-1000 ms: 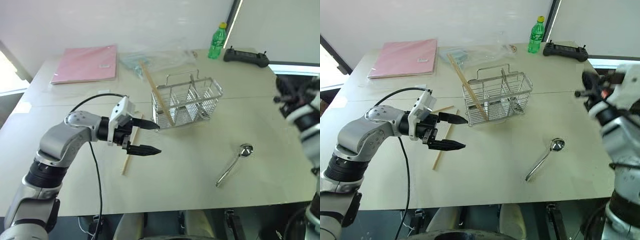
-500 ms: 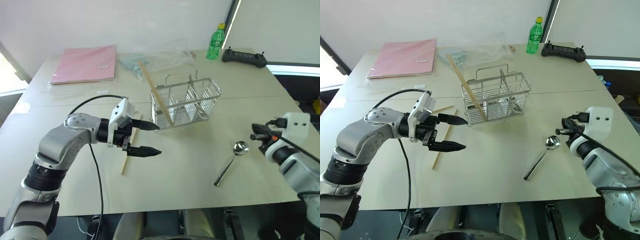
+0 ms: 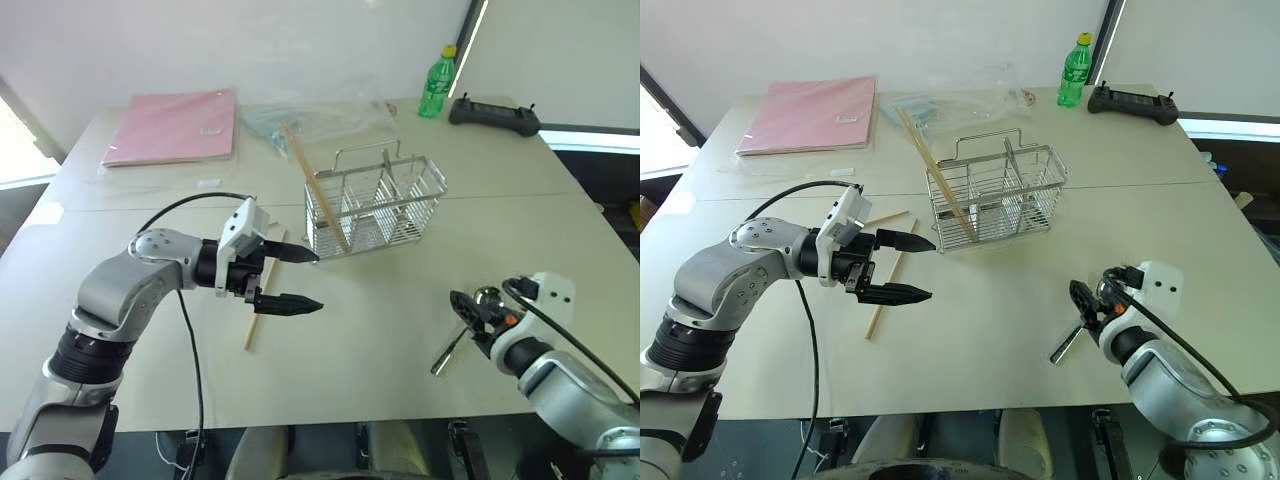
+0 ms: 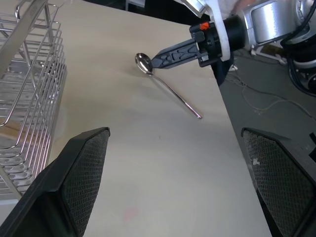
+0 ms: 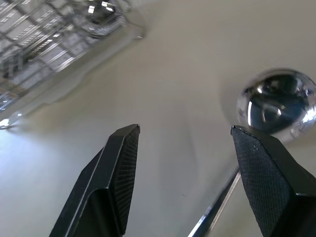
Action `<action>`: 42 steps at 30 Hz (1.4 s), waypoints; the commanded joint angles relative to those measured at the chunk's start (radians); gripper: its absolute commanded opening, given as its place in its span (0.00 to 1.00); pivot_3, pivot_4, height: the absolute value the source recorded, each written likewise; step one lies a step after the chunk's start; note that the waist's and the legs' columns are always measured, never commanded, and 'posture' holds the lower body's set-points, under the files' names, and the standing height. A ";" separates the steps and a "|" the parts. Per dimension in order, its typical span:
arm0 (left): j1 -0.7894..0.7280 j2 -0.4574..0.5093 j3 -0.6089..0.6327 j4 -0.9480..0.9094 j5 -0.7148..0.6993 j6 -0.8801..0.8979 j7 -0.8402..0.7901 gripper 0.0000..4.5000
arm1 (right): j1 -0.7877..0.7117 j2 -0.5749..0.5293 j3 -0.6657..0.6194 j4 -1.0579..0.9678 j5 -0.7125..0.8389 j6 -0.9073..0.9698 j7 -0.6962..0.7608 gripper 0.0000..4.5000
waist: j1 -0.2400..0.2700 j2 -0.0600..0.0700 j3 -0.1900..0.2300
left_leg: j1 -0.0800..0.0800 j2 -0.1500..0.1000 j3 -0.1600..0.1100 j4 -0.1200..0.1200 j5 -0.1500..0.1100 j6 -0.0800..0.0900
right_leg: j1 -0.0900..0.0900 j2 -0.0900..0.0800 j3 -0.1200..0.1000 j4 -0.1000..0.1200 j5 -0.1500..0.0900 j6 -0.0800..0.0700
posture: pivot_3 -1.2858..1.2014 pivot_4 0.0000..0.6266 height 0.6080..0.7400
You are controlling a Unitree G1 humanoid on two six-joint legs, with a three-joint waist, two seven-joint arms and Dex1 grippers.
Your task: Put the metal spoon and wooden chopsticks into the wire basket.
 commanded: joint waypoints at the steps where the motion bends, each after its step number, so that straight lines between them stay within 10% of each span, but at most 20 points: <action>1: -0.002 -0.002 0.008 -0.033 -0.011 -0.011 -0.005 1.00 | 0.007 -0.036 0.034 0.003 0.077 -0.059 -0.078 0.70 | -0.001 0.000 0.000 | 0.000 0.000 0.000 0.000 0.000 0.000 | 0.000 0.000 0.000 0.000 0.000 0.000 | 0.52 0.24 0.86; 17: 0.004 -0.002 0.017 -0.061 -0.032 0.008 0.013 1.00 | 0.044 -0.150 0.191 0.110 0.047 -0.143 -0.139 0.70 | 0.001 -0.001 0.000 | 0.000 0.000 0.000 0.000 0.000 0.000 | 0.000 0.000 0.000 -0.001 0.000 0.000 | 0.52 0.24 0.86; 25: -0.007 -0.007 0.021 -0.055 -0.041 0.013 0.025 1.00 | 0.048 -0.150 0.219 0.113 0.032 -0.165 -0.148 0.01 | 0.000 -0.002 -0.001 | 0.000 0.000 0.000 0.000 0.000 0.000 | 0.000 0.000 0.000 -0.001 0.000 0.000 | 0.52 0.24 0.86; 42: -0.032 -0.018 0.017 -0.026 -0.034 0.001 0.025 1.00 | -0.081 -0.326 0.077 0.060 -0.090 -0.259 0.003 0.01 | -0.001 0.000 0.001 | -0.001 -0.001 0.002 0.001 0.000 0.000 | 0.000 -0.002 0.000 -0.002 0.000 0.000 | 0.52 0.24 0.86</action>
